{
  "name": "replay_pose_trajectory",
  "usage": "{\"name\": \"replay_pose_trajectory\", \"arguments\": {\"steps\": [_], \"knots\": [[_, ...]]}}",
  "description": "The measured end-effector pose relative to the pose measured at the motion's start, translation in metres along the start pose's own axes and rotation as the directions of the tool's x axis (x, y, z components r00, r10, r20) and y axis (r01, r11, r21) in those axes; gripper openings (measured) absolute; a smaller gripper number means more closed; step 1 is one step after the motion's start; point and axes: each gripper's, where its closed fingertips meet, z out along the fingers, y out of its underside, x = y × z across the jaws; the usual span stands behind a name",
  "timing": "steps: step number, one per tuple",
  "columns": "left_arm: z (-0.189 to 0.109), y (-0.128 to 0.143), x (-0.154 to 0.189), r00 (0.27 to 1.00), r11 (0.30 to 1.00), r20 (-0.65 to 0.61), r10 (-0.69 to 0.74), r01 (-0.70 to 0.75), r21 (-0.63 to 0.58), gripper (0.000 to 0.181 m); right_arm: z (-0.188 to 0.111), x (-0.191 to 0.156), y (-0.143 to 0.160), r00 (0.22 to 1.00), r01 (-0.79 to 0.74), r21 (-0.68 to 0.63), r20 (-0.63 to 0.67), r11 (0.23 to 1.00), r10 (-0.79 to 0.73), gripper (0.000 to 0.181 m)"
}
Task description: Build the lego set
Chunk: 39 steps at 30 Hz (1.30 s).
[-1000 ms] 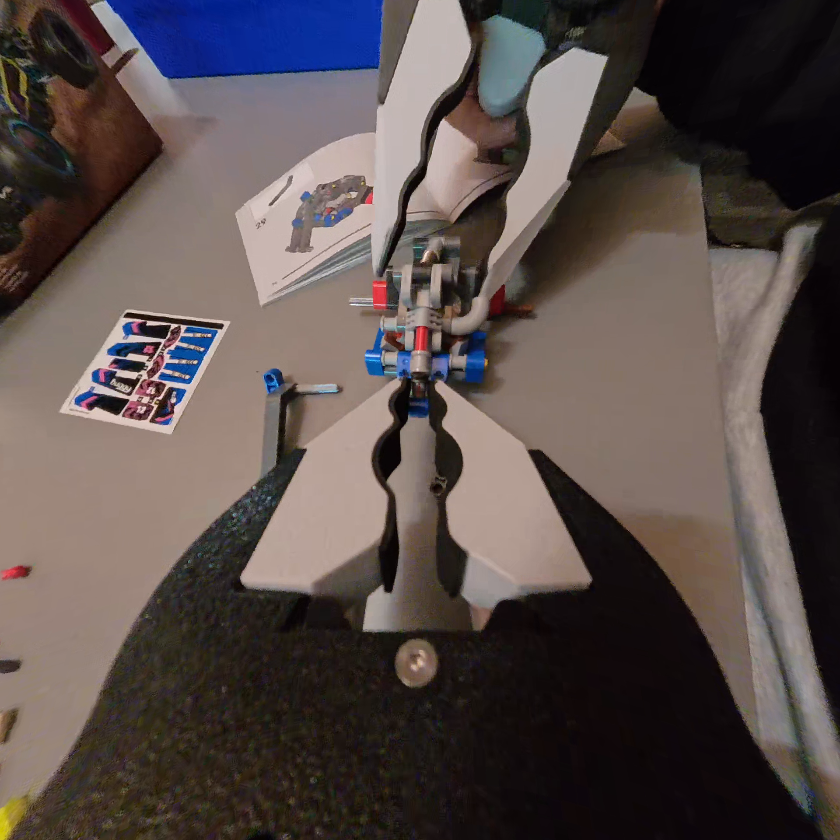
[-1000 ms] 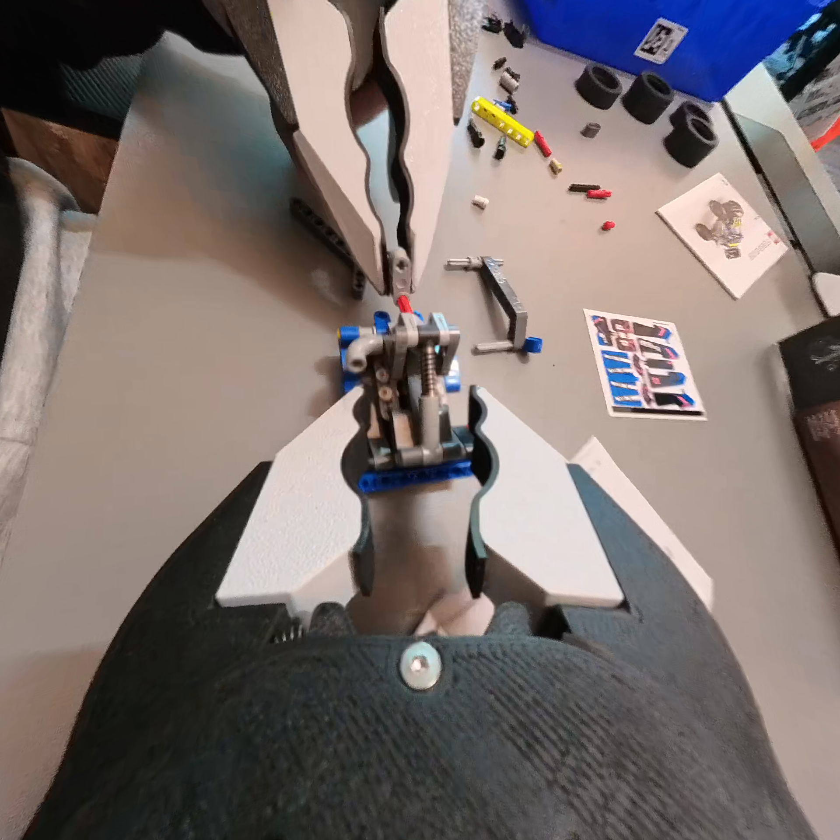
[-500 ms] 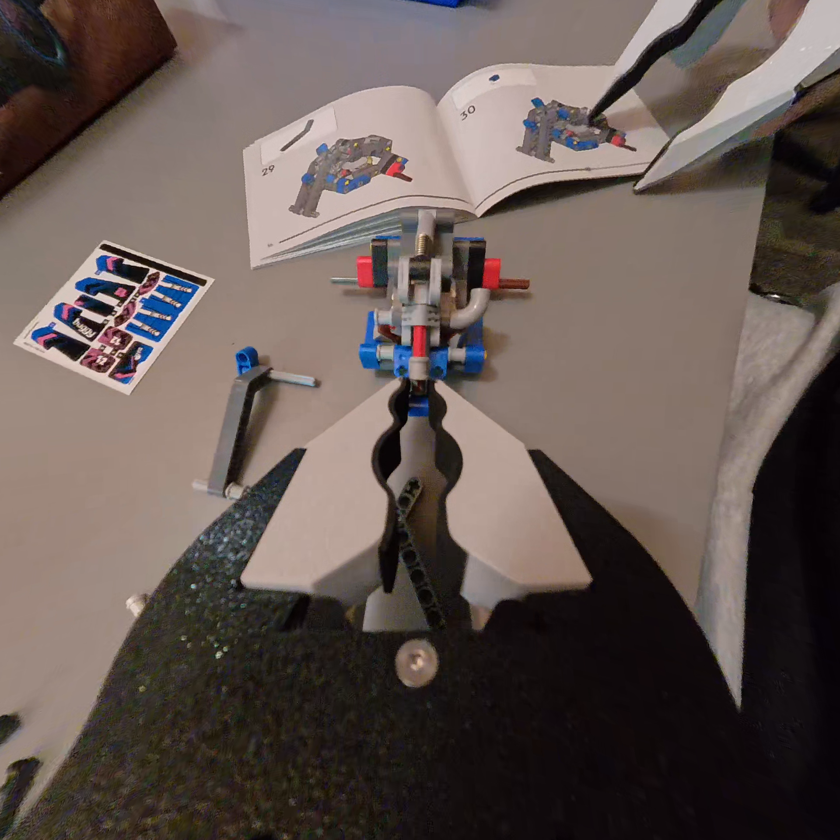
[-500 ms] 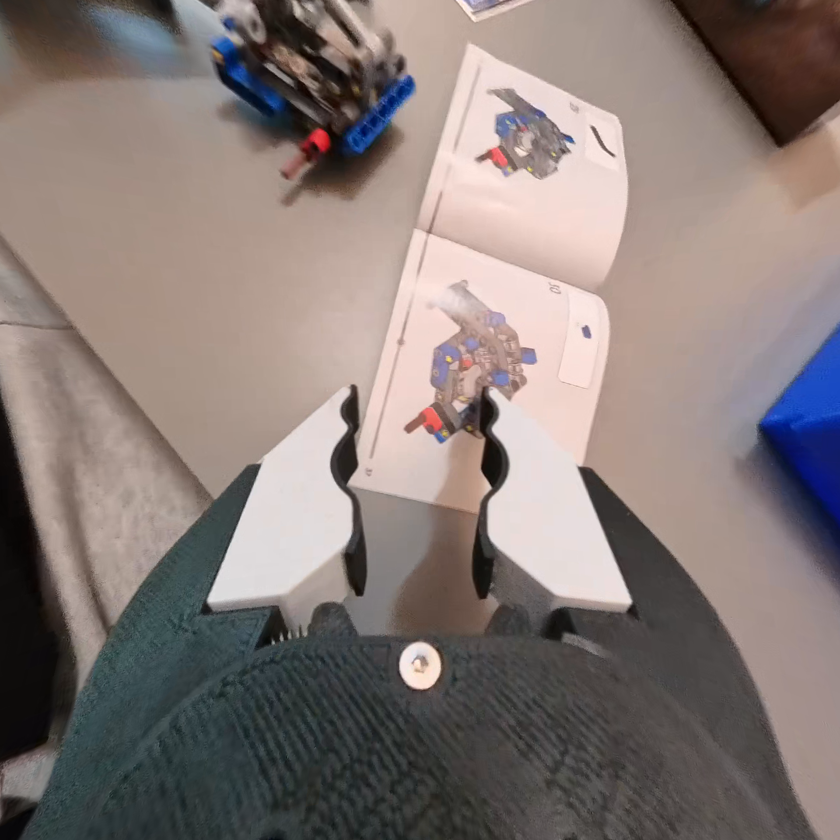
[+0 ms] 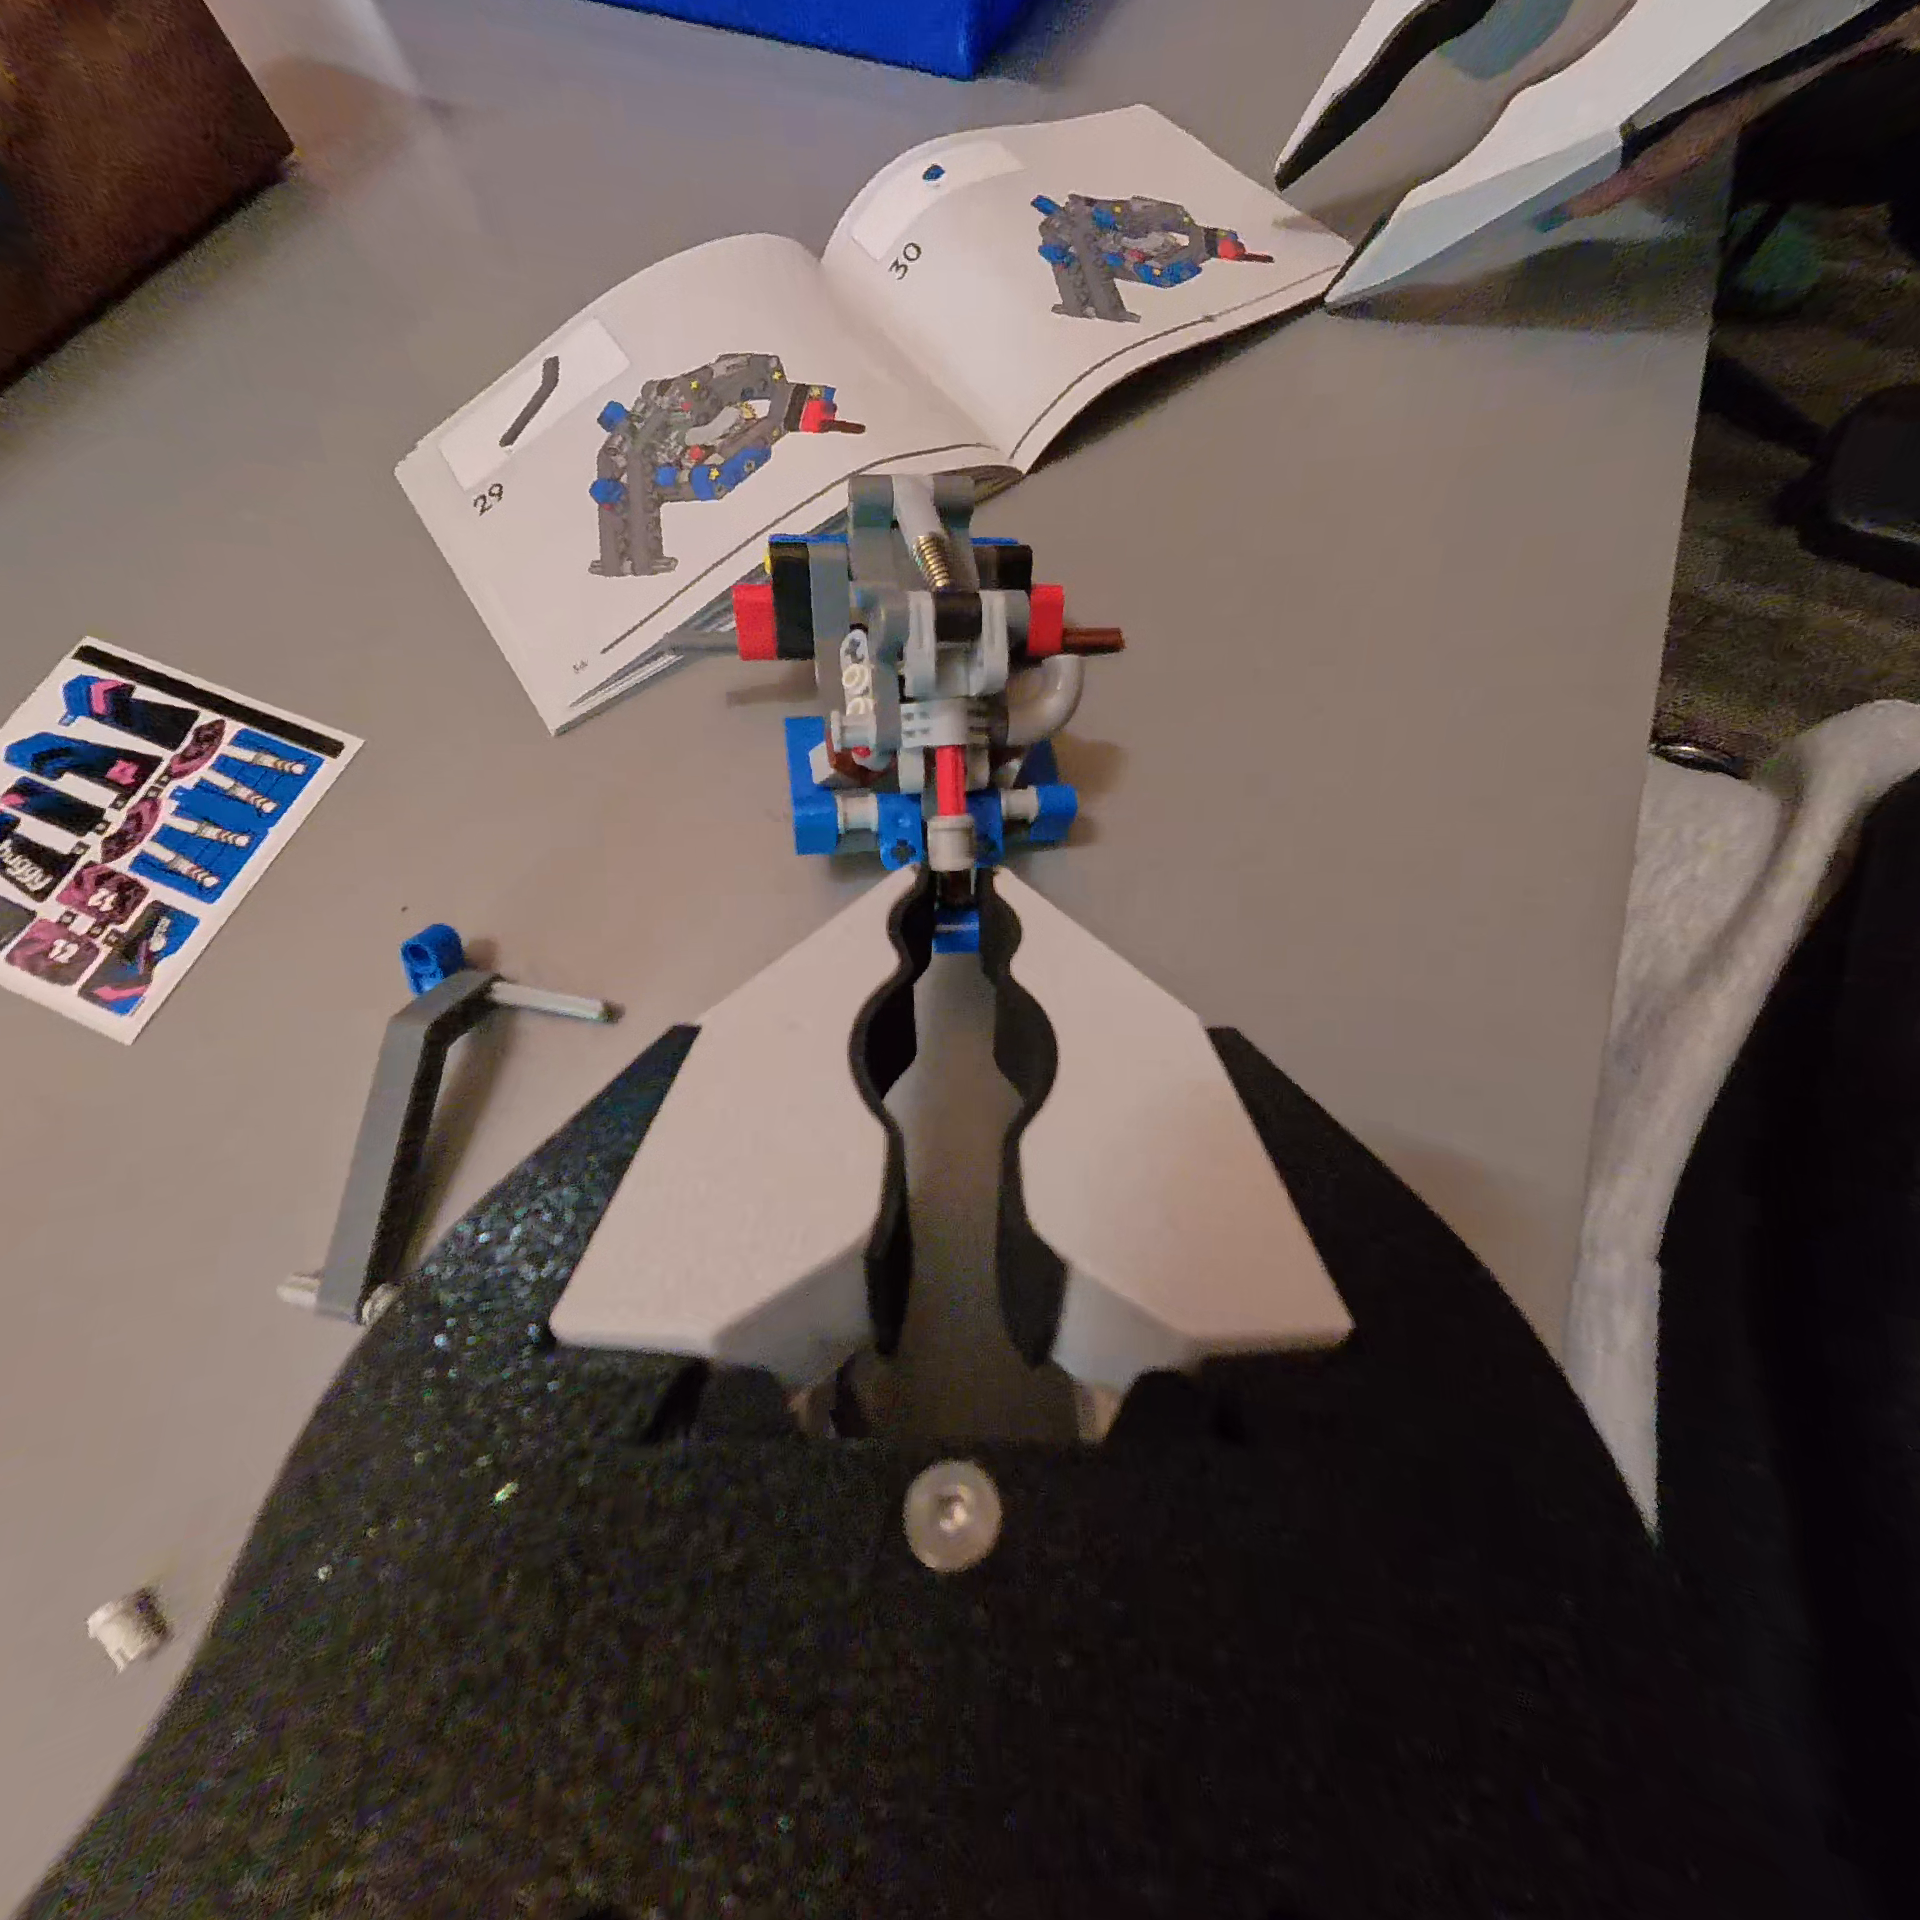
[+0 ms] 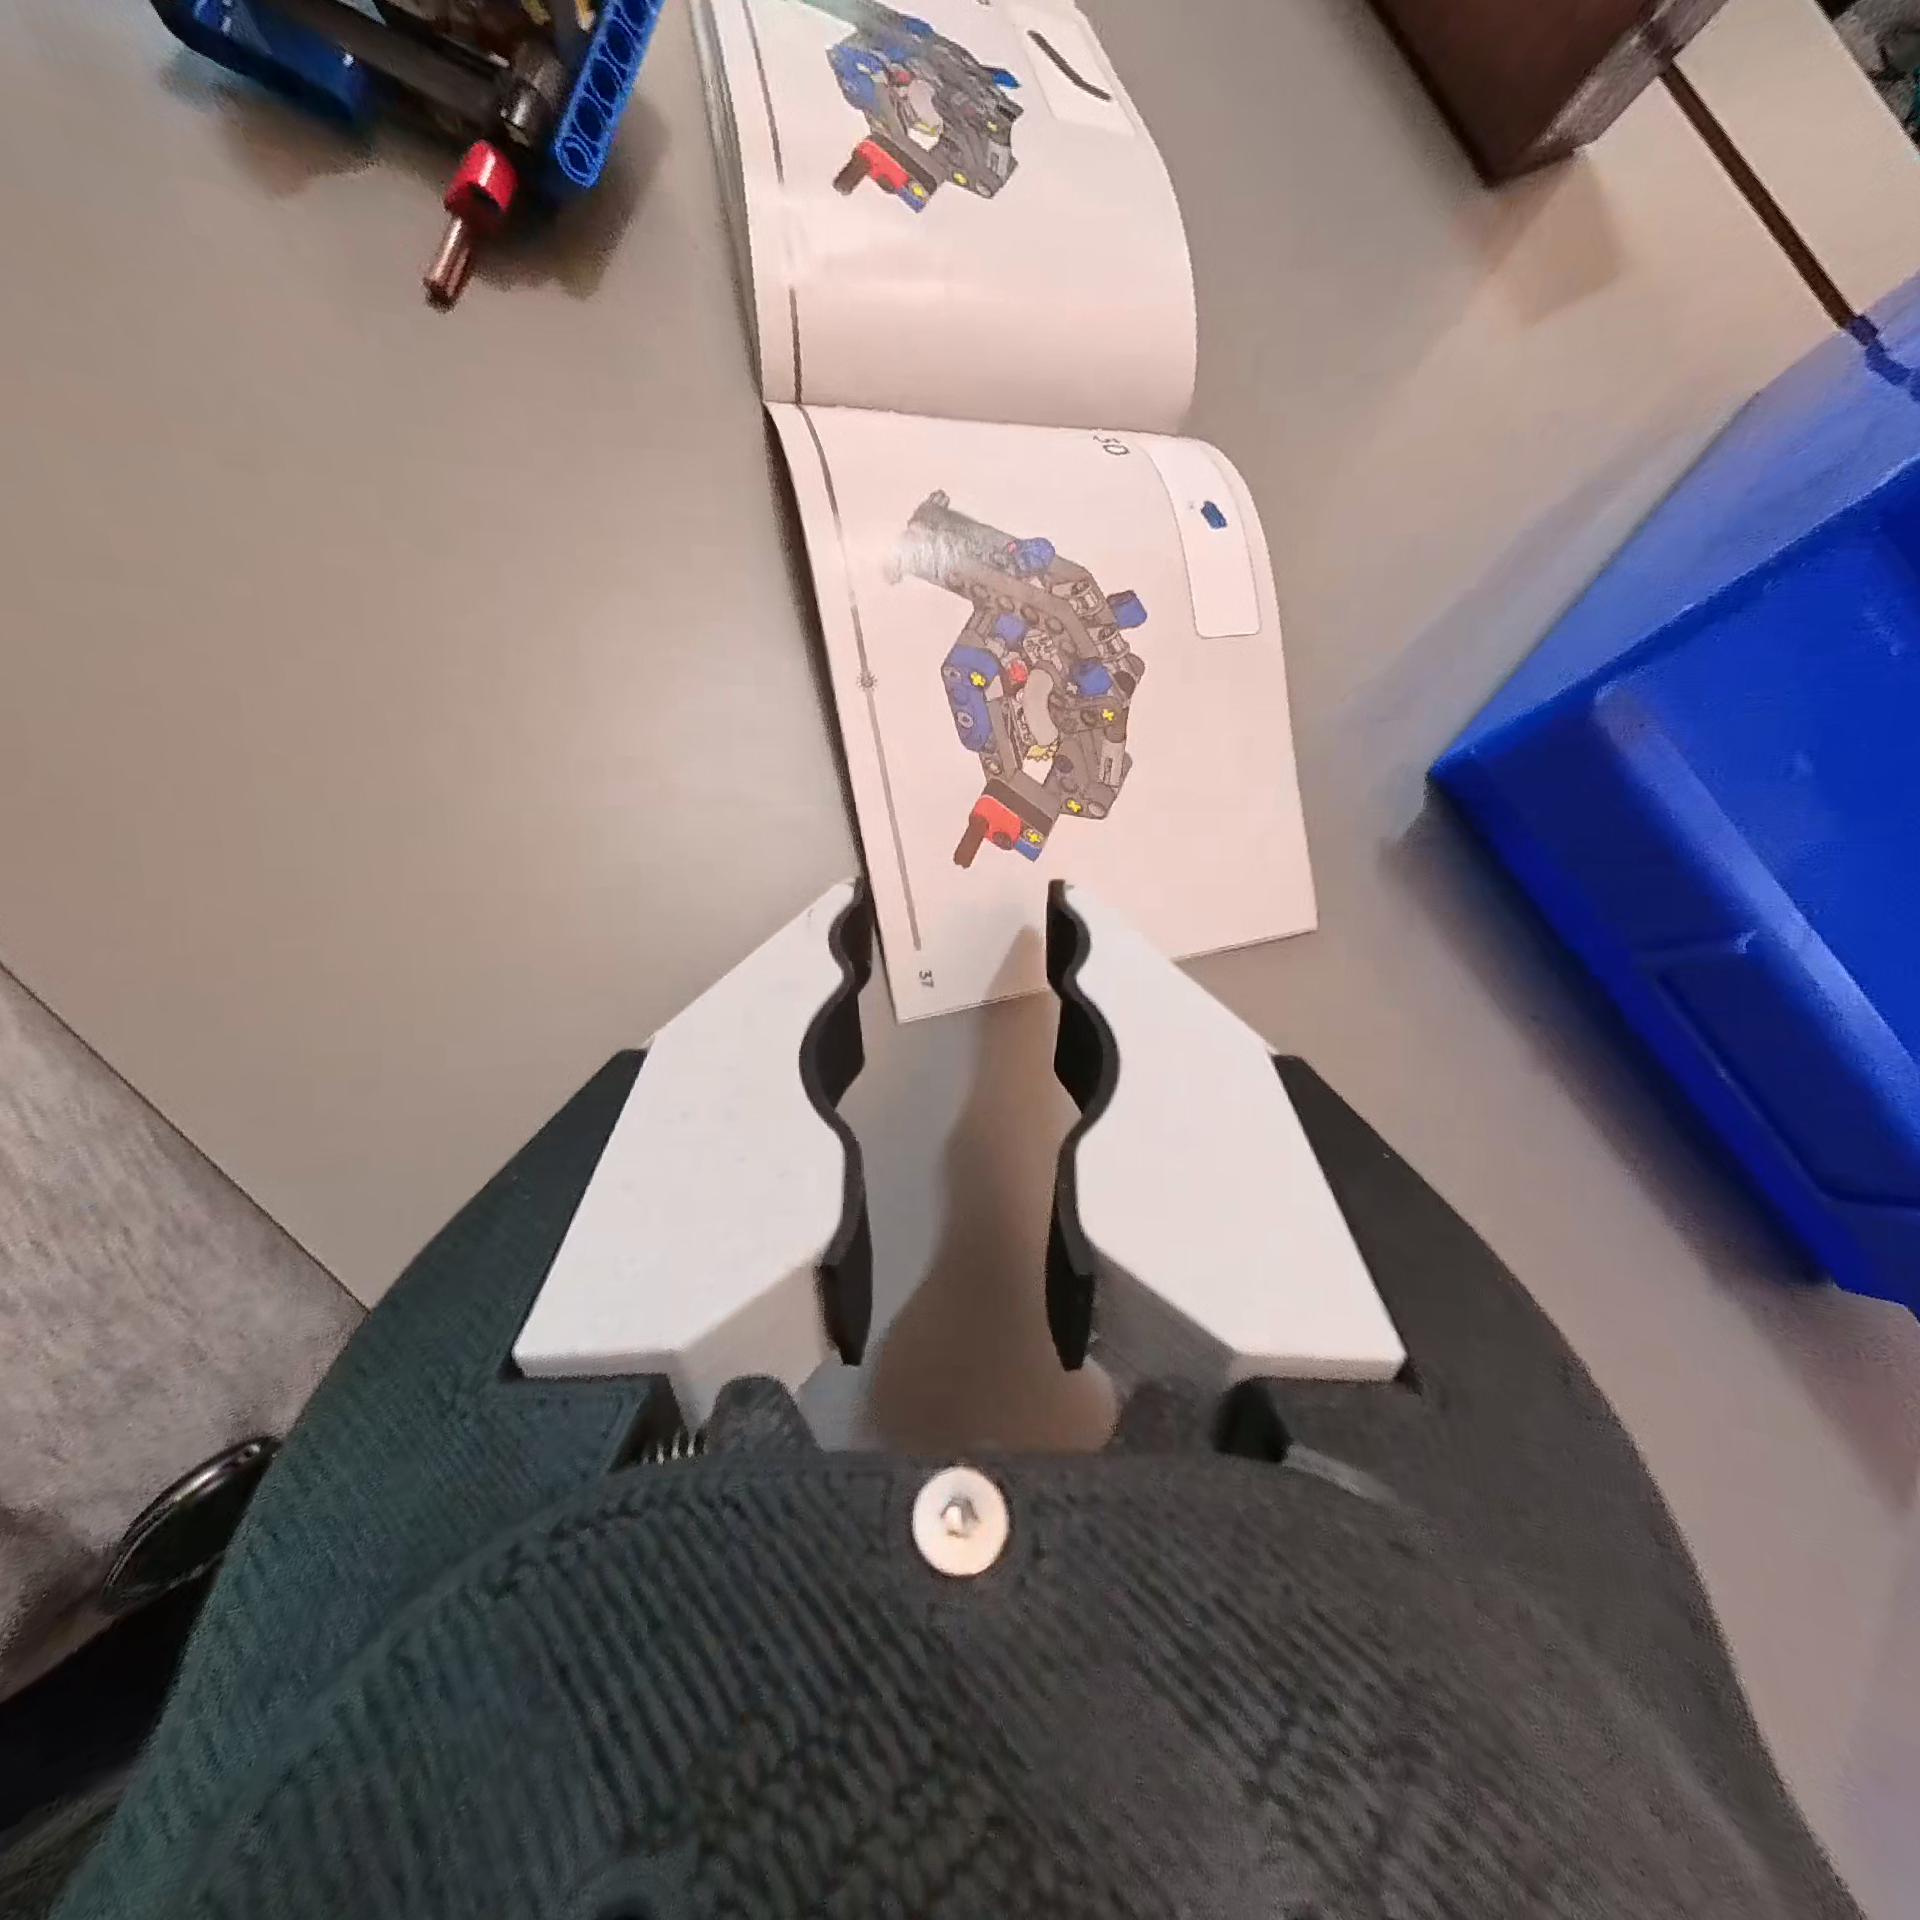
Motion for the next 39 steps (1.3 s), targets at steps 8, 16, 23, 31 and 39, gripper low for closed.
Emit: {"name": "replay_pose_trajectory", "arguments": {"steps": [8, 16, 23, 31, 39], "knots": [[0.004, 0.0, 0.005, 0.999, 1.0, -0.026, -0.018, 0.018, -0.004, 0.005, -0.003, -0.005, -0.002, 0.999, 0.024, 0.033, 0.034, 0.999, -0.025, 0.028], [0.004, 0.0, 0.005, 0.999, 1.0, -0.037, -0.023, 0.023, 0.003, 0.005, -0.005, -0.007, -0.012, 0.997, -0.015, 0.106, 0.072, 0.994, 0.007, 0.026], [0.004, 0.0, 0.006, 0.999, 1.0, -0.034, -0.004, 0.004, -0.001, 0.005, 0.002, -0.012, -0.008, 0.995, -0.016, 0.091, 0.1, 0.996, 0.007, 0.027], [0.005, 0.0, 0.009, 0.999, 1.0, -0.046, -0.003, 0.003, 0.001, 0.005, 0.004, -0.011, -0.006, 0.996, -0.018, 0.086, 0.092, 0.996, 0.01, 0.024], [0.005, -0.001, 0.012, 0.996, 0.999, -0.083, -0.042, 0.043, 0.002, 0.005, 0.004, -0.01, -0.007, 0.997, 0.002, 0.083, 0.077, 0.997, -0.008, 0.023]]}}
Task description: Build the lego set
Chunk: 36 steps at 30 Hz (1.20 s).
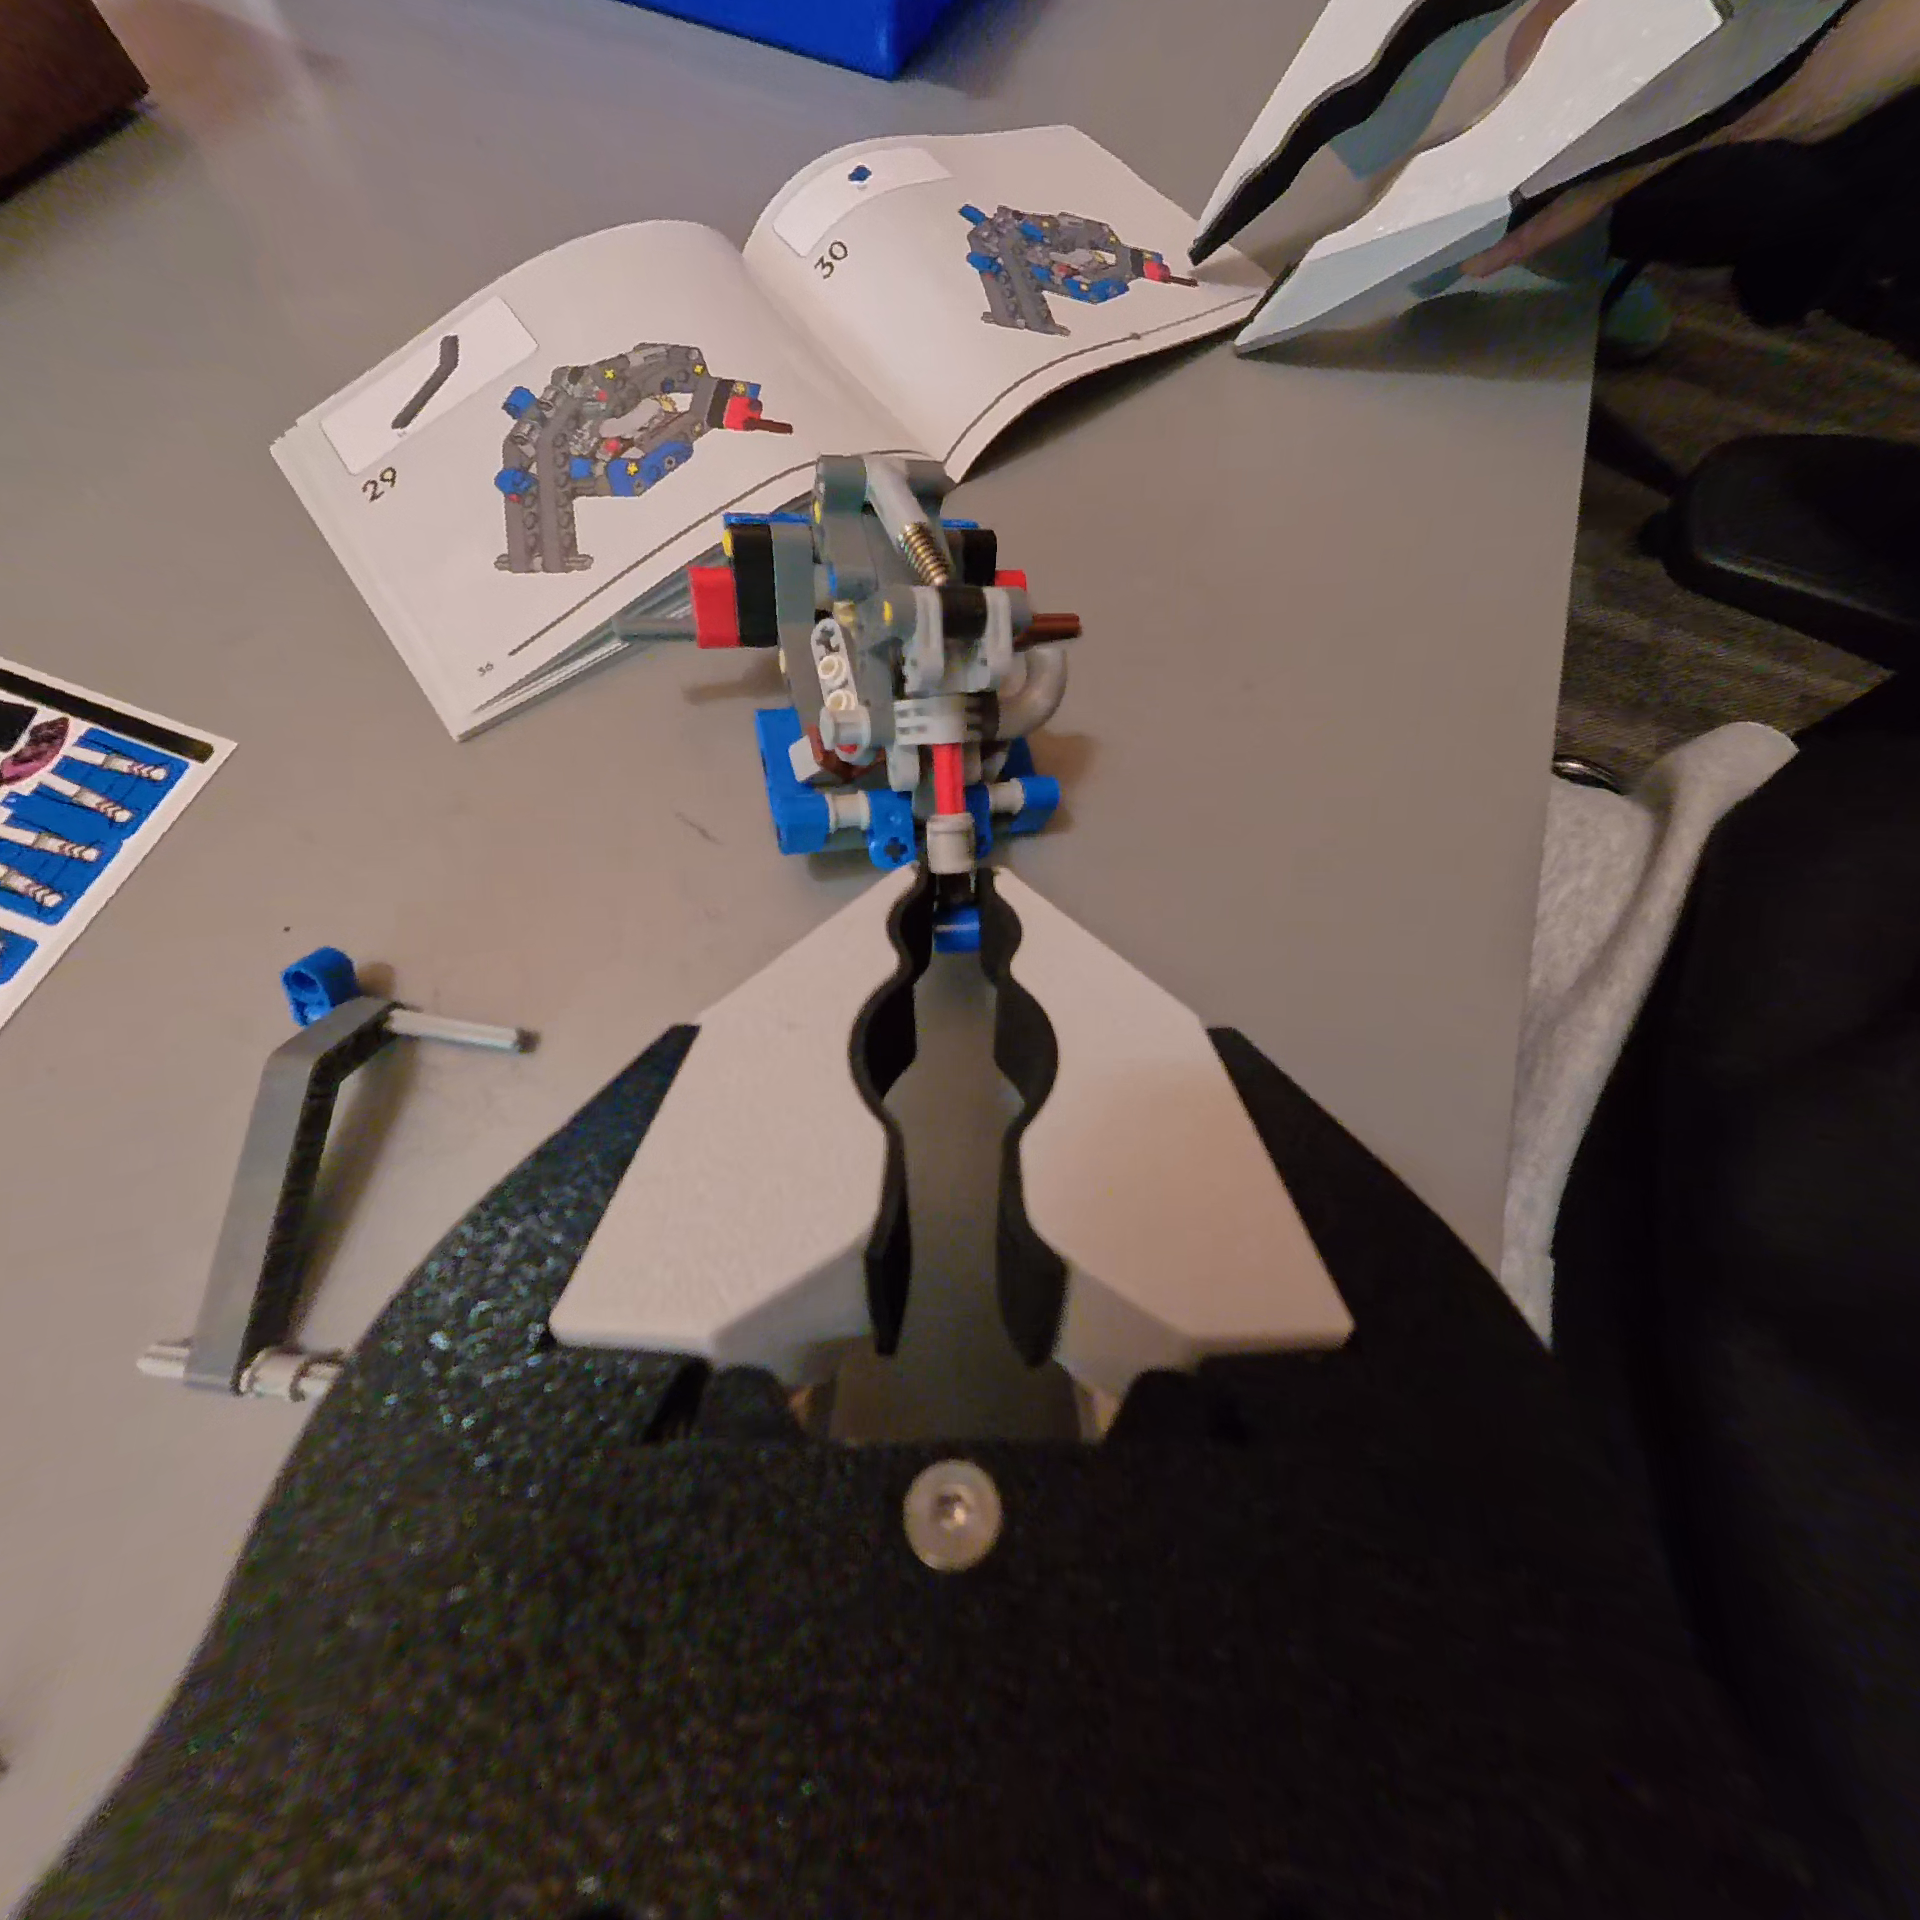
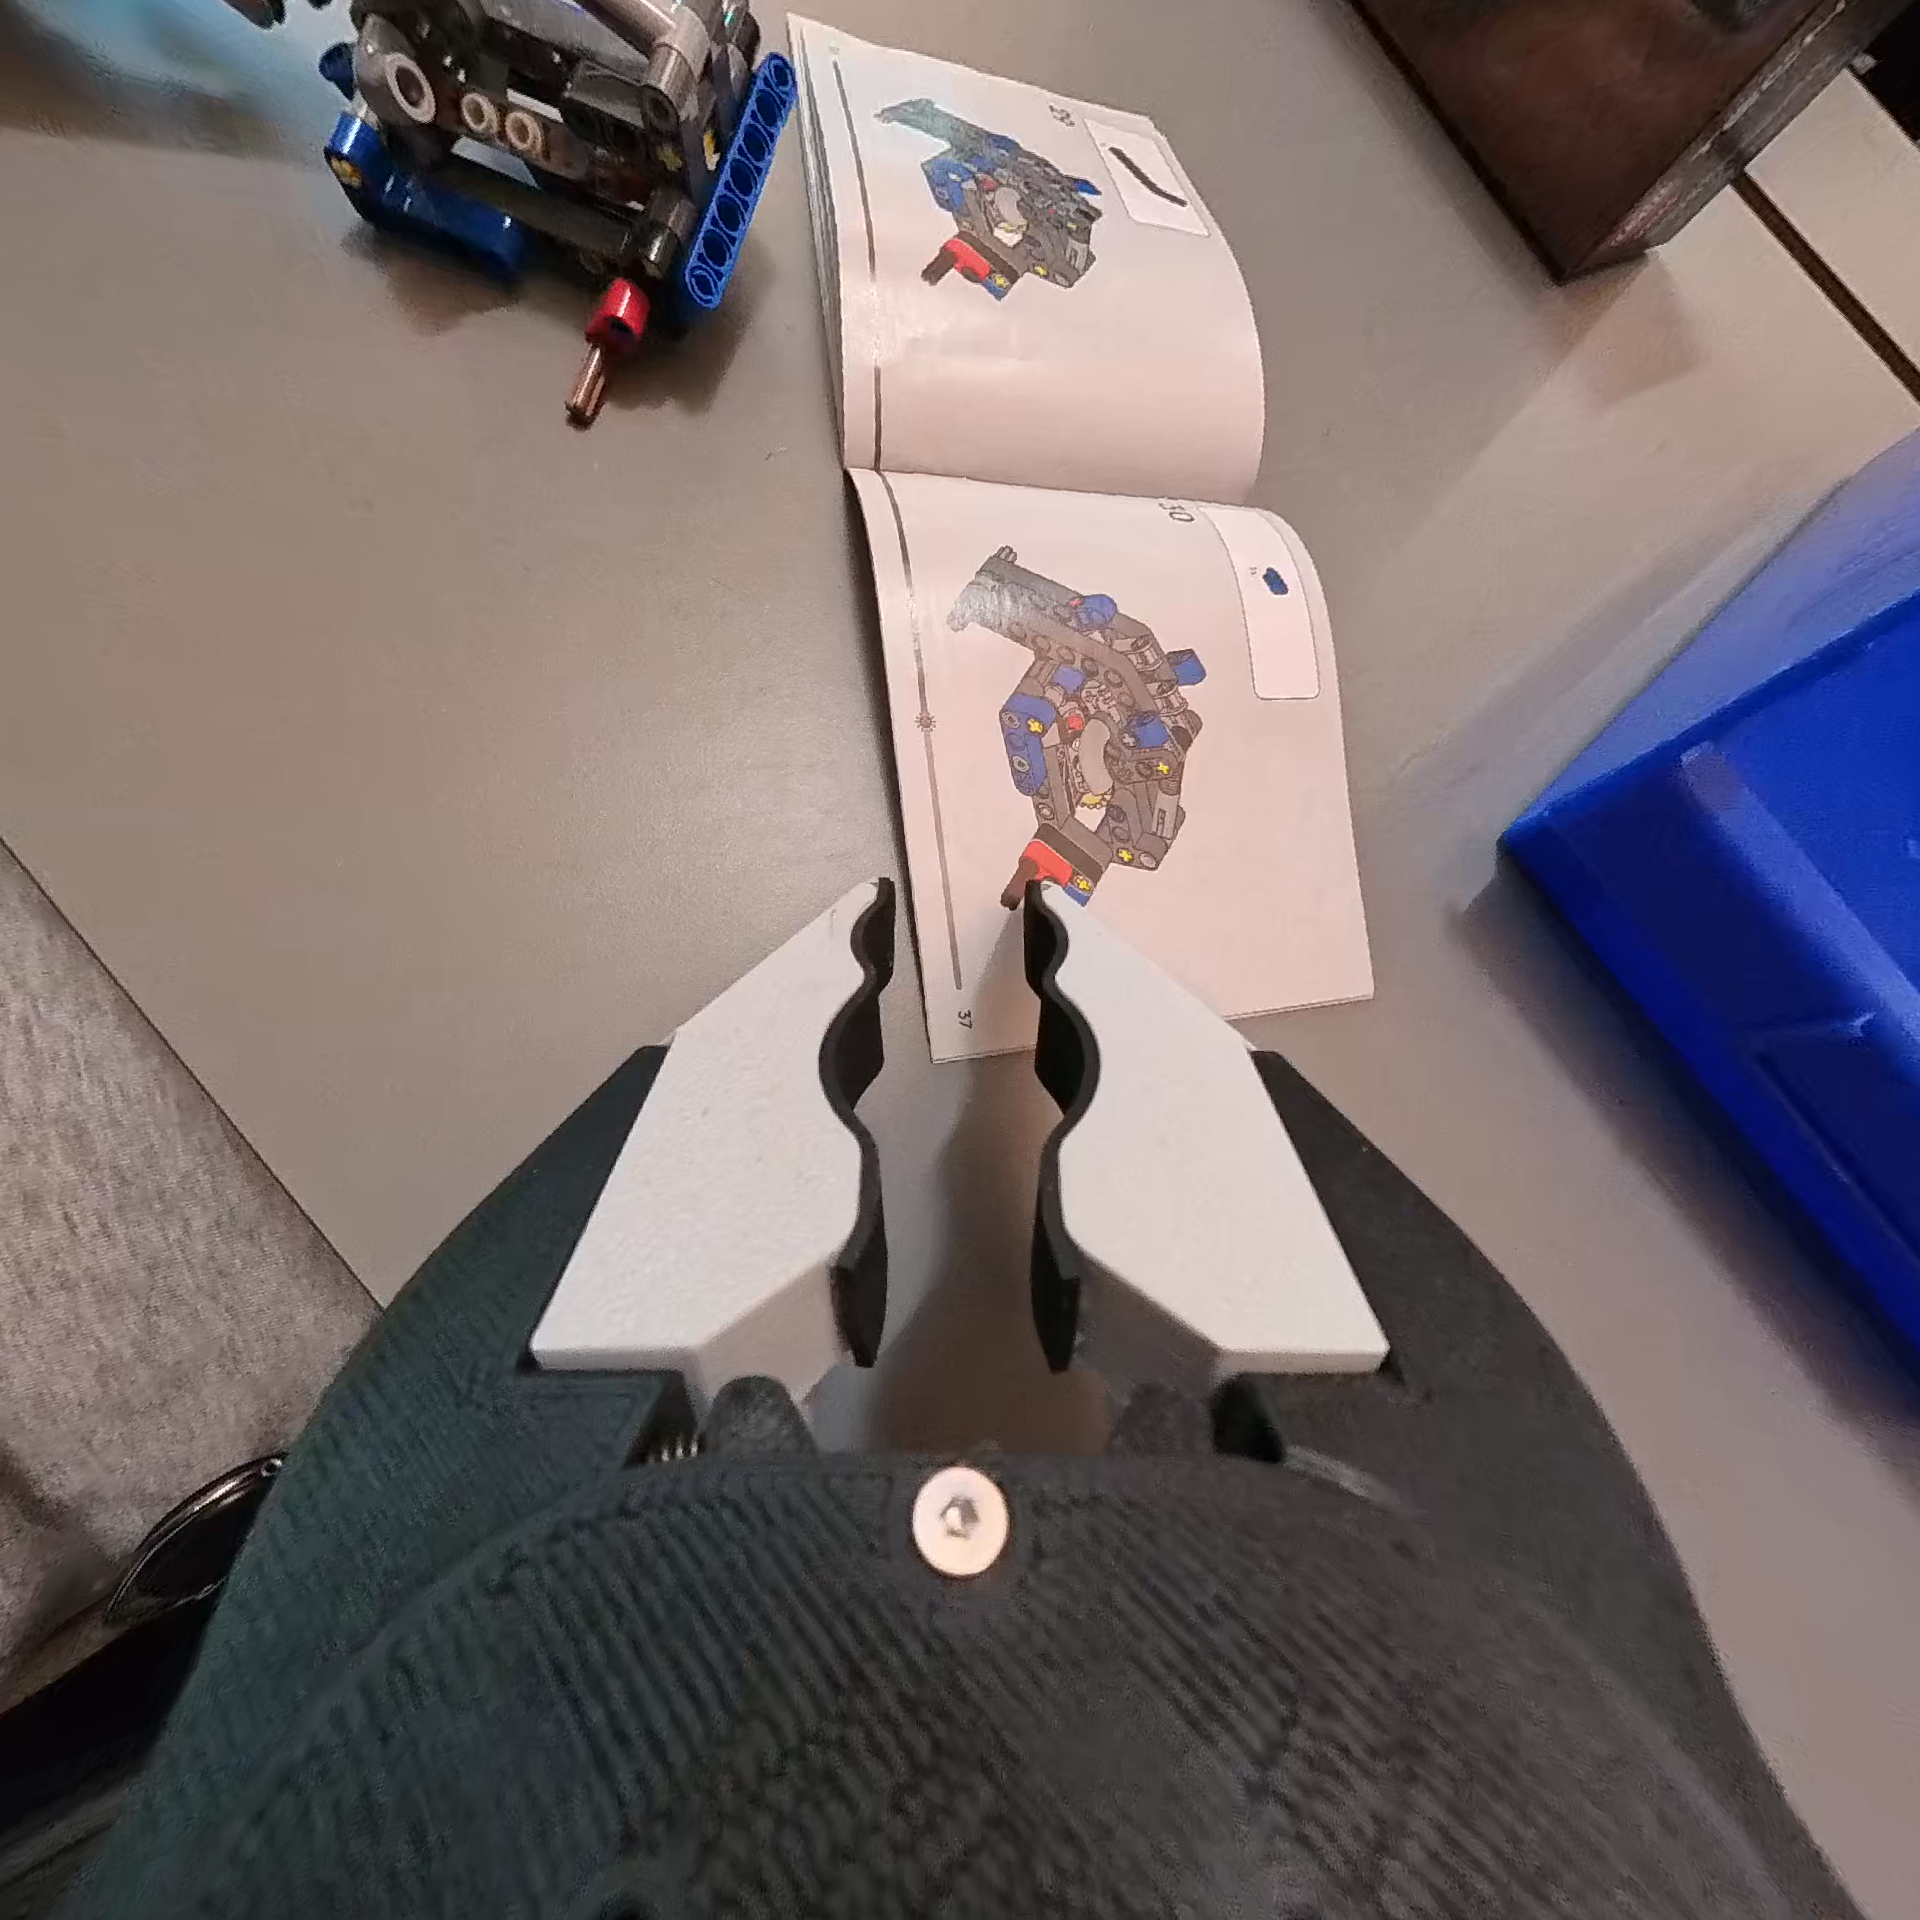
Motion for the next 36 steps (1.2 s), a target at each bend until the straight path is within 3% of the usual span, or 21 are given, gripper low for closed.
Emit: {"name": "replay_pose_trajectory", "arguments": {"steps": [6, 12, 15, 18, 23, 27, 33, 36], "knots": [[-0.001, -0.001, -0.001, 1.0, 1.0, 0.002, -0.009, 0.009, 0.006, 0.005, -0.006, 0.001, -0.009, 0.999, 0.034, 0.007, -0.024, 0.999, -0.033, 0.029], [0.0, -0.002, -0.004, 0.998, 0.999, 0.046, 0.041, -0.041, 0.009, 0.005, -0.007, -0.011, -0.062, 0.987, 0.16, 0.162, -0.033, 0.974, -0.157, 0.029], [0.001, -0.003, -0.006, 0.995, 0.998, 0.068, 0.068, -0.069, 0.008, 0.005, 0.014, -0.02, -0.085, 0.972, 0.225, 0.189, 0.025, 0.956, -0.234, 0.037], [0.001, -0.005, -0.007, 0.993, 0.996, 0.082, 0.082, -0.083, 0.012, 0.005, 0.033, -0.043, -0.109, 0.949, 0.171, 0.271, 0.212, 0.947, -0.232, 0.043], [0.002, -0.008, -0.012, 0.985, 0.992, 0.119, 0.123, -0.126, 0.019, 0.004, 0.059, -0.063, -0.13, 0.904, 0.188, 0.326, 0.311, 0.926, -0.293, 0.033], [0.005, -0.017, -0.014, 0.976, 0.982, 0.138, 0.171, -0.18, 0.051, 0.004, 0.065, -0.065, -0.132, 0.899, 0.193, 0.328, 0.317, 0.925, -0.301, 0.021], [0.012, -0.026, -0.019, 0.963, 0.969, 0.137, 0.23, -0.239, 0.054, 0.004, 0.066, -0.063, -0.13, 0.906, 0.136, 0.333, 0.339, 0.933, -0.253, 0.02], [0.013, -0.028, -0.02, 0.96, 0.966, 0.137, 0.246, -0.255, 0.05, 0.005, 0.064, -0.063, -0.127, 0.894, 0.179, 0.328, 0.339, 0.928, -0.293, 0.024]]}}
